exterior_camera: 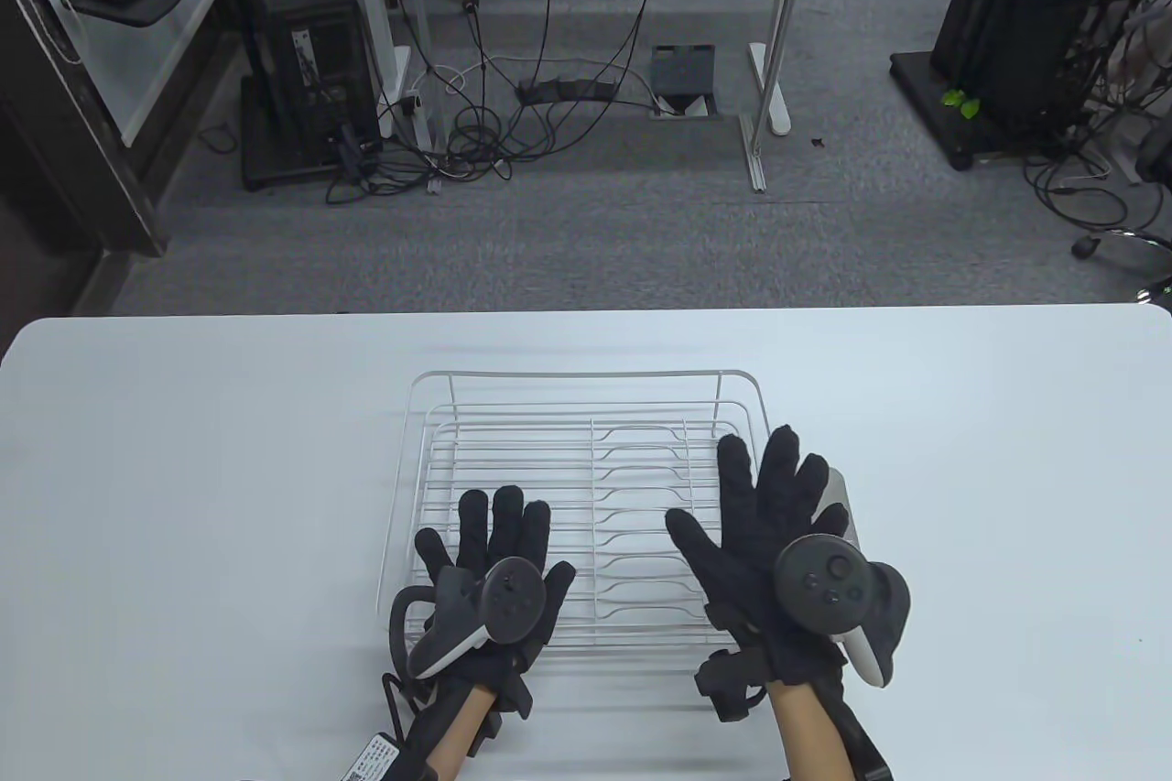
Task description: Hang the cutlery bin on dish rack (Opening facing upward)
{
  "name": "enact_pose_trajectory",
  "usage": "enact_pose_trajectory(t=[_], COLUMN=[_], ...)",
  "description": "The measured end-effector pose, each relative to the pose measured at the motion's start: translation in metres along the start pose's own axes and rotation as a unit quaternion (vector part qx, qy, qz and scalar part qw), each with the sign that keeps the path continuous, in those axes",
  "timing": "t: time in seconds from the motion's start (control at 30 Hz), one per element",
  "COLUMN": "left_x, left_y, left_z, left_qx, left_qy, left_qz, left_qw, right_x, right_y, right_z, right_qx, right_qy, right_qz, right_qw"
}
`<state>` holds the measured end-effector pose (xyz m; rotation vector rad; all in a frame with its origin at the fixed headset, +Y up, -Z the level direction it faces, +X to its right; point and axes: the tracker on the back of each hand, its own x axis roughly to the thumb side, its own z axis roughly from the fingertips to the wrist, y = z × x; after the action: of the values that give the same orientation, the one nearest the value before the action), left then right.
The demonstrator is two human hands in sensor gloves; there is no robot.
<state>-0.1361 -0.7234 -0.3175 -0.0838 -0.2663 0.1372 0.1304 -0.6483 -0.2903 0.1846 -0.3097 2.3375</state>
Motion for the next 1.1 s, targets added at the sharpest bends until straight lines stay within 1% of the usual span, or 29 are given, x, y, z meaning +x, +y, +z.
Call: enact_pose_trajectory(t=[0.1, 0.23, 0.37, 0.53, 0.8, 1.0, 1.1], left_x=[0.000, 0.000, 0.000, 0.000, 0.000, 0.000, 0.000], left_y=[0.000, 0.000, 0.000, 0.000, 0.000, 0.000, 0.000], left_z=[0.000, 0.000, 0.000, 0.000, 0.000, 0.000, 0.000], left_qx=[0.001, 0.001, 0.003, 0.003, 0.003, 0.003, 0.004], left_qy=[0.000, 0.000, 0.000, 0.000, 0.000, 0.000, 0.000], left_qz=[0.000, 0.000, -0.001, -0.001, -0.001, -0.001, -0.001], left_qw=[1.000, 1.000, 1.000, 1.000, 1.000, 1.000, 1.000], right_x=[0.003, 0.003, -0.001, -0.006, -0.014, -0.016, -0.018], right_y=[0.018, 0.036, 0.052, 0.068, 0.082, 0.086, 0.090], right_z=[-0.002, -0.003, -0.004, -0.003, -0.002, -0.002, 0.000], right_qx=[0.029, 0.053, 0.076, 0.100, 0.117, 0.118, 0.118], right_qy=[-0.005, -0.007, -0.002, 0.003, 0.012, 0.013, 0.014], right_qz=[0.026, 0.054, 0.083, 0.117, 0.147, 0.161, 0.186], right_qw=[0.999, 0.997, 0.994, 0.988, 0.982, 0.980, 0.975])
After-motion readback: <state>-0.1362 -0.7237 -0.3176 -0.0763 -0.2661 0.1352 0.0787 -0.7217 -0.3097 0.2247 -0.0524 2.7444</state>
